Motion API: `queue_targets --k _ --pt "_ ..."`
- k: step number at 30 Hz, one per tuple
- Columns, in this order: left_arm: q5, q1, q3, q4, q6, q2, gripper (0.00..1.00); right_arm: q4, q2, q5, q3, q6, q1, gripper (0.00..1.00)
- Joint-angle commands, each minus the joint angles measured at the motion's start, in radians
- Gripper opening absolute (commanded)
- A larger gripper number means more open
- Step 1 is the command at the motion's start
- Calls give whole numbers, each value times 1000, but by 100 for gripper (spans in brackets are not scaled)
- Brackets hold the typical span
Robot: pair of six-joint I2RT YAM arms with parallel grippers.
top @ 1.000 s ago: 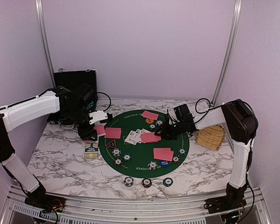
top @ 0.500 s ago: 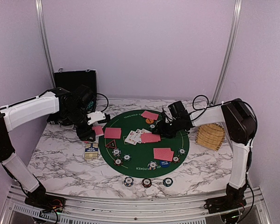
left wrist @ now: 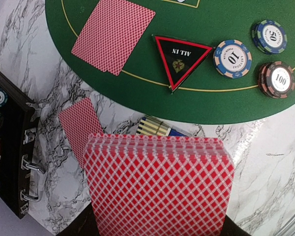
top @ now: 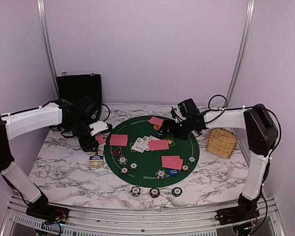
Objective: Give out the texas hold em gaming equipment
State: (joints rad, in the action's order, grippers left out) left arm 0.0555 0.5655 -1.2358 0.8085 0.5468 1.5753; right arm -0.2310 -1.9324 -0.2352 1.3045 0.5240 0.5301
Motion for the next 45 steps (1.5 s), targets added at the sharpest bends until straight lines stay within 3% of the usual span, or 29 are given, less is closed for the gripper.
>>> queue_targets --k 1,15,37,45 --pt "39 -47 41 -61 -30 -50 0 -28 104 40 7 -7 5 99" --pt "72 -285 249 -301 -93 -45 0 10 228 50 -114 35 8 99" --pt "-23 -314 369 -436 -98 51 0 18 288 57 -195 63 8 99" --pt "-27 -307 374 -444 -107 81 22 16 316 58 -213 67 8 99"
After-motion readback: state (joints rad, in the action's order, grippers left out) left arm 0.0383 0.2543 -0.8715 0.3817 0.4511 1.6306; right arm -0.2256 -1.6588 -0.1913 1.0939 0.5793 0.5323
